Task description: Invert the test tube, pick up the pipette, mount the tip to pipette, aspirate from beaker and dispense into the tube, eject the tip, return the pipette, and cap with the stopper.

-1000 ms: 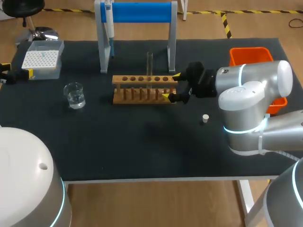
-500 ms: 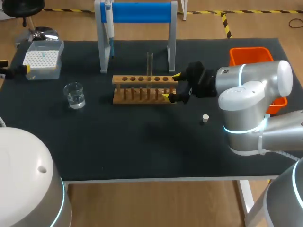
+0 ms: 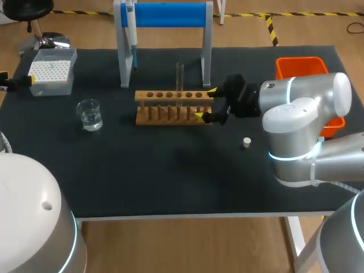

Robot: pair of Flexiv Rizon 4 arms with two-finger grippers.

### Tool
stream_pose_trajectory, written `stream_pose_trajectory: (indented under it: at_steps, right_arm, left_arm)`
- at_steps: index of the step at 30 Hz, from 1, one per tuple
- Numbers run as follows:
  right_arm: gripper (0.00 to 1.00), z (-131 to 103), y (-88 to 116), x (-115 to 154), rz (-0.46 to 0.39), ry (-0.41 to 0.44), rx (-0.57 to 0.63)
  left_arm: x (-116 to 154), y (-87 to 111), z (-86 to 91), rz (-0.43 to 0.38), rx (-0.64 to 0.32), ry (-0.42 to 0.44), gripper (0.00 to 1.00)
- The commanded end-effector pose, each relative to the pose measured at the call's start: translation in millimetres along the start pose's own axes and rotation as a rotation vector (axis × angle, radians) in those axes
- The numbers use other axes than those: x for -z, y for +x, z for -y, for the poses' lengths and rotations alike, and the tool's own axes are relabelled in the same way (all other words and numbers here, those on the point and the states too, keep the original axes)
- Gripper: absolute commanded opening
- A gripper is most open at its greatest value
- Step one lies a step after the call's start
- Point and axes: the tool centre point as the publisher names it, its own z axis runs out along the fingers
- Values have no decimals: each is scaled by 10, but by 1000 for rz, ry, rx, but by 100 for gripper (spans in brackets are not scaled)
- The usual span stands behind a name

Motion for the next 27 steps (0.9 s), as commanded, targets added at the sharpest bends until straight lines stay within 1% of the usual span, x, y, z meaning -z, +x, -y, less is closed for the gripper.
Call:
stream_pose_trajectory:
  at_steps: [1, 13, 27]
  right_arm:
    - [100, 6, 1, 2, -1, -1, 0]
    - [100, 6, 1, 2, -1, -1, 0]
    - [100, 6, 1, 2, -1, -1, 0]
  left_arm:
    - [-68, -23, -2, 11, 1, 1, 100]
    - [-273, -30, 49, 35, -12, -13, 100]
    - [-478, -26, 159, 48, -29, -19, 100]
